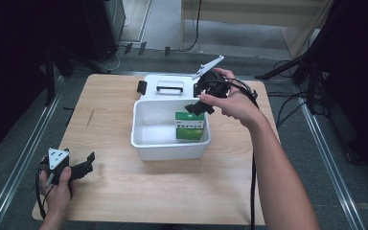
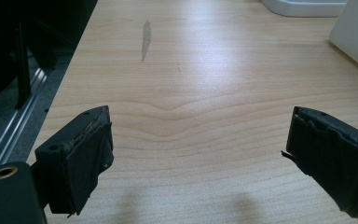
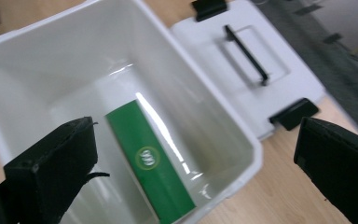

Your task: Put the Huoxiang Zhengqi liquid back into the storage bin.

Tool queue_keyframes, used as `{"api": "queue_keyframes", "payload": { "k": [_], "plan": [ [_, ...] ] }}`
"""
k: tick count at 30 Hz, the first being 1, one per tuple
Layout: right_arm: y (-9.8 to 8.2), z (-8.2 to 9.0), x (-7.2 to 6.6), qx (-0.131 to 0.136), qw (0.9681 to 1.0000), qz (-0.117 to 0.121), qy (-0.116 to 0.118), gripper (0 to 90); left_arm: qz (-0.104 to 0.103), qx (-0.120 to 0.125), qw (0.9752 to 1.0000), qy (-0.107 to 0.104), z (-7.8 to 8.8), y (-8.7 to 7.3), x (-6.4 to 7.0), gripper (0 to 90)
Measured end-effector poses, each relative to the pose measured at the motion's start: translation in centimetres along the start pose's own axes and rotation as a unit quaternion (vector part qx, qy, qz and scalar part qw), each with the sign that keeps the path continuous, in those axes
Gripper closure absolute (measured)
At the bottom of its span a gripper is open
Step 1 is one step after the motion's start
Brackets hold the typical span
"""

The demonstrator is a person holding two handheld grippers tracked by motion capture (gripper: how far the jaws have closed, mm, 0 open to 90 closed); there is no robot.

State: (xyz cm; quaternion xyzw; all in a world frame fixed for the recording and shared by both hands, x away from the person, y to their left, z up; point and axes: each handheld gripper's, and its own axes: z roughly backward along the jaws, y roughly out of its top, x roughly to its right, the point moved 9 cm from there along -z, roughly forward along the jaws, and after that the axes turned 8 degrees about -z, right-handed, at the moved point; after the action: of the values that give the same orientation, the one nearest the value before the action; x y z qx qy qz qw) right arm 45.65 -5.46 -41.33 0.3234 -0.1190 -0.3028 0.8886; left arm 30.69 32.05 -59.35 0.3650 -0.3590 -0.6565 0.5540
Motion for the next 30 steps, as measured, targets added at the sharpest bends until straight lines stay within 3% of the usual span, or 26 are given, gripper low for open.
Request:
{"api": "queue_keyframes", "payload": {
  "k": [4,6,9,10,11,16,18,22,23,24,27,28,29,30],
  "plan": [
    [0.0,0.5,0.9,0.042,0.9984,-0.027,-0.028,0.0,-0.001,-0.001,1.0000,0.000,0.0,0.0,0.0,7.3],
    [0.1,1.1,1.4,0.084,0.9945,-0.047,-0.041,0.0,-0.001,-0.001,1.0000,0.000,0.0,0.0,0.0,7.3],
    [0.1,1.5,1.7,0.106,0.9917,-0.057,-0.046,0.0,-0.001,-0.002,1.0000,0.000,0.0,0.0,0.0,7.3],
    [0.1,1.9,2.1,0.128,0.9876,-0.067,-0.061,0.0,-0.001,-0.001,1.0000,0.000,0.0,0.0,0.0,7.3],
    [0.1,1.9,2.1,0.128,0.9876,-0.067,-0.061,0.0,-0.001,-0.002,1.0000,0.000,0.0,0.0,0.0,7.3],
    [-0.4,2.4,2.8,0.150,0.9808,-0.093,-0.084,0.0,-0.002,-0.002,1.0000,0.000,0.0,0.0,0.0,7.3],
    [-0.7,2.7,3.2,0.163,0.9765,-0.096,-0.105,0.0,-0.002,-0.001,1.0000,0.000,0.0,0.0,0.0,7.3],
    [-1.1,3.6,4.0,0.198,0.9658,-0.125,-0.112,0.0,-0.002,-0.001,1.0000,0.000,0.0,0.0,0.0,7.3],
    [-1.4,4.0,4.4,0.210,0.9612,-0.130,-0.123,0.0,-0.002,-0.001,1.0000,0.000,0.0,0.0,0.0,7.3],
    [-1.4,4.0,4.4,0.210,0.9612,-0.130,-0.123,0.0,-0.002,-0.001,1.0000,0.000,0.0,0.0,0.0,7.3],
    [-1.9,4.7,4.8,0.226,0.9536,-0.135,-0.147,0.0,-0.002,-0.001,1.0000,0.000,0.0,0.0,0.0,7.3],
    [-2.2,5.2,5.1,0.238,0.9476,-0.139,-0.162,0.0,-0.002,-0.001,1.0000,0.000,0.0,0.0,0.0,7.3],
    [-2.3,5.4,5.1,0.245,0.9450,-0.141,-0.164,0.0,-0.002,-0.001,1.0000,0.000,0.0,0.0,0.0,7.3],
    [-2.3,5.4,5.1,0.245,0.9450,-0.141,-0.164,0.0,-0.002,-0.001,1.0000,0.000,0.0,0.0,0.0,7.3]
  ]
}}
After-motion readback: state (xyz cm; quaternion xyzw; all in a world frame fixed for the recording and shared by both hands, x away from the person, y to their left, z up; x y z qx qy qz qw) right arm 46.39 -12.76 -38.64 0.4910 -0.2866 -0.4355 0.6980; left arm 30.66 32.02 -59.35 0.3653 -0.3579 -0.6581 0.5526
